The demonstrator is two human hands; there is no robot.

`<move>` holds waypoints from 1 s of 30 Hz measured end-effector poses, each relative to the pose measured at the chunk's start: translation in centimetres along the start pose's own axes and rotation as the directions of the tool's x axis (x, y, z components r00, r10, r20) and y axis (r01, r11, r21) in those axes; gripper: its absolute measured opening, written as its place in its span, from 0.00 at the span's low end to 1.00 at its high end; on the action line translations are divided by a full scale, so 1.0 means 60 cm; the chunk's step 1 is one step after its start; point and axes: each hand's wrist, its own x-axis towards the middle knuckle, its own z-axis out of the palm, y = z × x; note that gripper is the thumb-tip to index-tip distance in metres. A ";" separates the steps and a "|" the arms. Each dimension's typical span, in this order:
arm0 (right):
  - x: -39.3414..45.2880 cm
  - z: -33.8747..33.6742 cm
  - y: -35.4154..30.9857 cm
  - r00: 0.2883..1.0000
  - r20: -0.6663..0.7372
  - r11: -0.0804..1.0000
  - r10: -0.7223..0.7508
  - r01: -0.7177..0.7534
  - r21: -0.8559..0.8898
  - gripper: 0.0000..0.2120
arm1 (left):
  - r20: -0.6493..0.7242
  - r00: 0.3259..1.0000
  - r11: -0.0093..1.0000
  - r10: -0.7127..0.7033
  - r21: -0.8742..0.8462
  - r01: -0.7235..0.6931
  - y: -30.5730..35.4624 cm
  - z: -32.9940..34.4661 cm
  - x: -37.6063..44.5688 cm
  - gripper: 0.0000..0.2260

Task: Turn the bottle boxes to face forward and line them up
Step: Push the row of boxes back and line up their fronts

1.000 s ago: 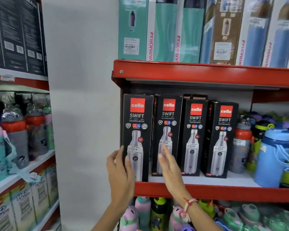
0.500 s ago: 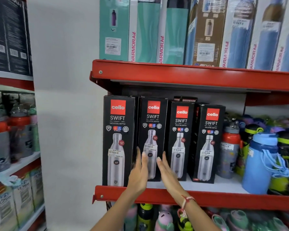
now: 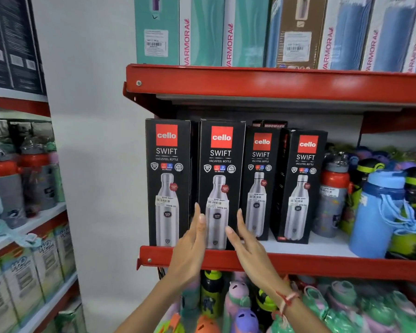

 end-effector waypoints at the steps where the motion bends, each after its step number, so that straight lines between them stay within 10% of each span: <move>1: -0.002 -0.002 0.001 1.000 -0.002 1.000 -0.001 0.001 0.000 0.31 | -0.009 1.000 1.000 -0.005 0.019 0.005 0.004 0.000 -0.002 0.26; 5: -0.004 -0.028 0.006 0.999 -0.024 0.999 -0.024 0.025 0.028 0.28 | -0.173 0.984 0.994 0.032 0.108 -0.013 0.014 0.018 -0.003 0.27; 10: 0.016 -0.100 0.028 0.964 -0.265 0.995 -0.005 0.032 0.097 0.22 | -0.280 0.894 0.934 0.351 0.035 -0.355 0.059 0.078 0.023 0.15; 15: 0.055 -0.132 0.067 0.972 -0.178 0.970 0.156 -0.117 0.214 0.29 | 0.076 0.996 0.983 0.043 -0.179 -0.029 0.094 0.176 0.059 0.32; 21: 0.073 -0.135 0.076 0.973 -0.002 0.899 0.232 -0.214 0.381 0.34 | 0.076 0.975 0.934 -0.207 -0.280 0.221 0.071 0.198 0.094 0.39; 30: 0.038 -0.150 0.072 0.972 0.032 0.941 0.233 -0.234 0.246 0.35 | 0.122 0.967 0.942 -0.224 -0.227 0.247 0.057 0.191 0.070 0.37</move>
